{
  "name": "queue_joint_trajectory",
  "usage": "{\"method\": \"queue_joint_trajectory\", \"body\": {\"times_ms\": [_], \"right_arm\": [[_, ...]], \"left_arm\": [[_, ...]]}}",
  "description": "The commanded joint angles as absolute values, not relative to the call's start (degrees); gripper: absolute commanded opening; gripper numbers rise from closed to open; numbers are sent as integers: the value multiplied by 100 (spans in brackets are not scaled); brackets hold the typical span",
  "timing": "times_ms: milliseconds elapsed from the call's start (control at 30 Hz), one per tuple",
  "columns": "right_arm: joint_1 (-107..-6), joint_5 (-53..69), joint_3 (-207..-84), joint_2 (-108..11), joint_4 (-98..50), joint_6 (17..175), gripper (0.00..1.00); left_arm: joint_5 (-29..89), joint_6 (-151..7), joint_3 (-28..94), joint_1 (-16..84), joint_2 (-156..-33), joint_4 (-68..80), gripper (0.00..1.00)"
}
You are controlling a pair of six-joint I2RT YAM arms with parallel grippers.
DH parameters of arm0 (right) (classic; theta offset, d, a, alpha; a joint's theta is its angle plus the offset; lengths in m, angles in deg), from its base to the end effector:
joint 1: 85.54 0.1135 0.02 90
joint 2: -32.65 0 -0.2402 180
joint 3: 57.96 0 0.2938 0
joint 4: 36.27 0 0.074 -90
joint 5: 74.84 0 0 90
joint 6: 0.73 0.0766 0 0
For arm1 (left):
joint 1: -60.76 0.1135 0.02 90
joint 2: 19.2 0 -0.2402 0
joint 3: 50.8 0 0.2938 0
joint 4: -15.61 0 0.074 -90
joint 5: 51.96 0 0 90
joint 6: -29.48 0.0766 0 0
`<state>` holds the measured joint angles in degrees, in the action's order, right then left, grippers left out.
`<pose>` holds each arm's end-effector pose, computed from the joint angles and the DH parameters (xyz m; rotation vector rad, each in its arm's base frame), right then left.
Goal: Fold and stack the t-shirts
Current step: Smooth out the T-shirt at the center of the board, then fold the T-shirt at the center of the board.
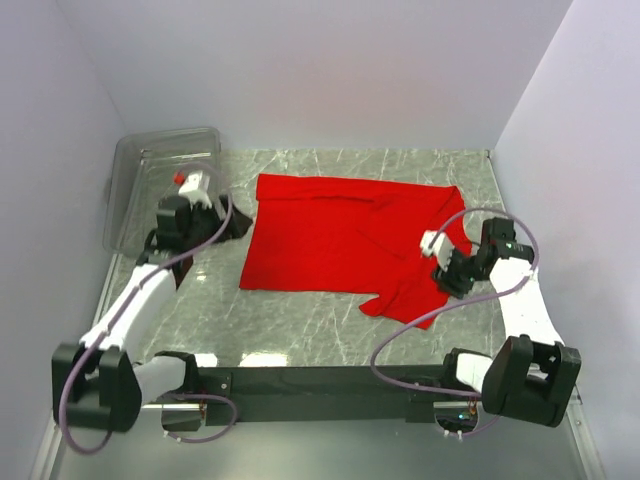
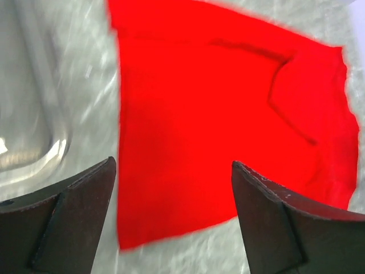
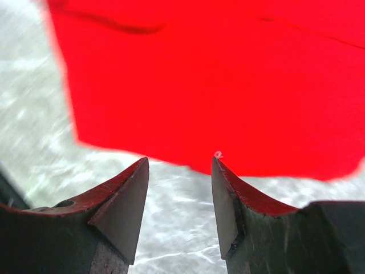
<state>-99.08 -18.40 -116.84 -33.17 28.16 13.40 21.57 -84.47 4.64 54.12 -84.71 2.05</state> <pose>0.2601 -0.0191 0.1665 -1.3967 2.0709 0.2468 0.3400 -0.0614 0.2216 -0.1145 2.0168 -0.6277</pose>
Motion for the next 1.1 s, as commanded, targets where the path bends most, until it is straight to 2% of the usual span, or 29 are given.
{"method": "queue_joint_trajectory", "body": {"times_ms": [0,200,367,467,667,867,1067], "right_arm": [[-9794,-1798,-11563,-3186,3764,-256,55],[-8627,-1464,-10983,-2897,3792,-21,53],[-8141,-1209,-10561,-2562,3318,515,53],[-8228,-1138,-10569,-2553,3098,692,52],[-8527,-1199,-10674,-2580,2860,911,51],[-9149,-1173,-10675,-2483,2676,956,51],[-9942,-1103,-10929,-3045,2351,903,50]], "left_arm": [[2467,-8811,-217,5504,-8090,75,88],[2293,-9313,-729,5610,-8256,260,87],[2380,-9524,-676,5654,-8511,-38,84],[2319,-9690,-764,5654,-8529,-144,82],[2309,-10025,-852,5654,-8757,-469,70],[2406,-10078,-861,5654,-8880,-830,68],[2318,-10078,-791,5636,-9276,-821,65]]}}
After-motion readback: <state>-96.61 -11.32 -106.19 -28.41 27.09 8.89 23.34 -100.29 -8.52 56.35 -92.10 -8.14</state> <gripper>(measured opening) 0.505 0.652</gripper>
